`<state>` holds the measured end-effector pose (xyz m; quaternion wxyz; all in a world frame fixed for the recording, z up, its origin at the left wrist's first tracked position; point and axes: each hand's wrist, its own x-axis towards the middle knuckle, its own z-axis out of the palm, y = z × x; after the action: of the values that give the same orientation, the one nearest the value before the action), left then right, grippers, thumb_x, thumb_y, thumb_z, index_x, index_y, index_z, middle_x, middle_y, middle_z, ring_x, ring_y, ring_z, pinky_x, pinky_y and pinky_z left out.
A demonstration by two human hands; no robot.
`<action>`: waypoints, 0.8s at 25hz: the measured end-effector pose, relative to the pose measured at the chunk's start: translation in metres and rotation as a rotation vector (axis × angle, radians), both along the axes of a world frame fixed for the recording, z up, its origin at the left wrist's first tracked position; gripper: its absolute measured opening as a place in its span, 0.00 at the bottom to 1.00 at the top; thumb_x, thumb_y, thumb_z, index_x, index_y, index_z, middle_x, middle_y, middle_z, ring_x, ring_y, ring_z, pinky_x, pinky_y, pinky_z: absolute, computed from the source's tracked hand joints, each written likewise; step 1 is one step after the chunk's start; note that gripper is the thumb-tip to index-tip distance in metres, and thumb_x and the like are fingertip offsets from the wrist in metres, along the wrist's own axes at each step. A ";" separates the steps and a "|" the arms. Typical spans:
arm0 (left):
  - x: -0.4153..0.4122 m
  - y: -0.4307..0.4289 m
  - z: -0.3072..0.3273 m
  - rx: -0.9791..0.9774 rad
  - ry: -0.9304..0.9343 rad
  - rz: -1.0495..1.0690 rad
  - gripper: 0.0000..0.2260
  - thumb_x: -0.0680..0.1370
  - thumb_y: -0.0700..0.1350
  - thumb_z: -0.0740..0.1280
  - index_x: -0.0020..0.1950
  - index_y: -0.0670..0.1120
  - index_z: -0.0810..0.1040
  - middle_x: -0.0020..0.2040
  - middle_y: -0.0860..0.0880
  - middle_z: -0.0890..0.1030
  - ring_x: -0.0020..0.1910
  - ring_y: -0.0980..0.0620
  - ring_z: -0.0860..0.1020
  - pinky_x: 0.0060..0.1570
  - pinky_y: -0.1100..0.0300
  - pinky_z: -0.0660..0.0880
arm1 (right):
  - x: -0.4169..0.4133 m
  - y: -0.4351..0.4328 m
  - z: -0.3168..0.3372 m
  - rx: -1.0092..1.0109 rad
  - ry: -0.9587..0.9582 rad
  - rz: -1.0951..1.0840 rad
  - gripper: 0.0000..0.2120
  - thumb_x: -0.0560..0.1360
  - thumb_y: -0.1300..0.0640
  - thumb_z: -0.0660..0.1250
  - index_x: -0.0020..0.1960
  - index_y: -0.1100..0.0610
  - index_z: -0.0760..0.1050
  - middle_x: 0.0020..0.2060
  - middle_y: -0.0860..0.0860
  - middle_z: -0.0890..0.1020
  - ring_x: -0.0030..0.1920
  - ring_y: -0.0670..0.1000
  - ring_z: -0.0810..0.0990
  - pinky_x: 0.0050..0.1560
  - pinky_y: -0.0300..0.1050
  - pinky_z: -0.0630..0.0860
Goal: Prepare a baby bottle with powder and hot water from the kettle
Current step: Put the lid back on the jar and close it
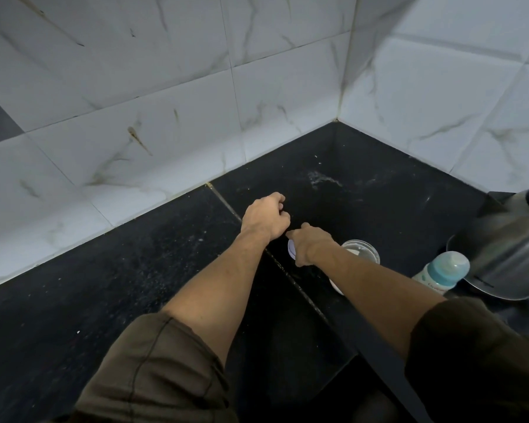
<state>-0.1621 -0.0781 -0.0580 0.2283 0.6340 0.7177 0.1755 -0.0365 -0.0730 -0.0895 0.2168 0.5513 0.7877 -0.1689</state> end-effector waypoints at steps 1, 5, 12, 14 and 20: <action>-0.002 0.000 0.000 -0.002 0.005 0.005 0.21 0.81 0.44 0.67 0.75 0.51 0.73 0.66 0.52 0.81 0.64 0.50 0.79 0.64 0.51 0.77 | 0.003 0.002 0.004 0.035 0.044 -0.015 0.36 0.76 0.54 0.75 0.80 0.50 0.64 0.72 0.58 0.67 0.68 0.63 0.74 0.63 0.59 0.78; -0.003 -0.002 0.004 -0.026 0.027 -0.006 0.22 0.81 0.43 0.67 0.76 0.50 0.72 0.68 0.51 0.80 0.65 0.49 0.78 0.65 0.50 0.77 | 0.025 0.006 0.031 0.262 0.288 -0.184 0.34 0.72 0.48 0.77 0.73 0.53 0.66 0.66 0.58 0.70 0.62 0.64 0.78 0.53 0.54 0.78; 0.029 -0.023 0.012 -0.046 0.019 -0.074 0.24 0.80 0.44 0.68 0.76 0.50 0.72 0.68 0.50 0.80 0.67 0.47 0.78 0.66 0.50 0.75 | 0.071 -0.022 0.073 0.539 0.773 -0.393 0.34 0.71 0.43 0.77 0.70 0.52 0.66 0.65 0.54 0.72 0.56 0.57 0.78 0.53 0.48 0.75; 0.040 -0.031 0.013 -0.040 0.010 -0.103 0.24 0.79 0.45 0.68 0.76 0.50 0.72 0.68 0.50 0.80 0.67 0.47 0.78 0.66 0.50 0.75 | 0.080 -0.038 0.071 0.598 0.821 -0.391 0.32 0.72 0.40 0.76 0.70 0.51 0.69 0.64 0.54 0.72 0.55 0.55 0.78 0.53 0.48 0.76; 0.069 -0.062 0.019 -0.062 -0.076 -0.200 0.30 0.75 0.47 0.73 0.77 0.50 0.71 0.69 0.52 0.79 0.67 0.48 0.77 0.66 0.53 0.74 | 0.108 -0.078 0.067 0.620 0.937 -0.611 0.25 0.69 0.42 0.78 0.55 0.53 0.69 0.53 0.50 0.76 0.51 0.52 0.77 0.47 0.44 0.73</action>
<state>-0.0931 -0.1401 -0.0385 0.2913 0.6879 0.6468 0.1537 0.0717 -0.1507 -0.0229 -0.3779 0.6558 0.6188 -0.2105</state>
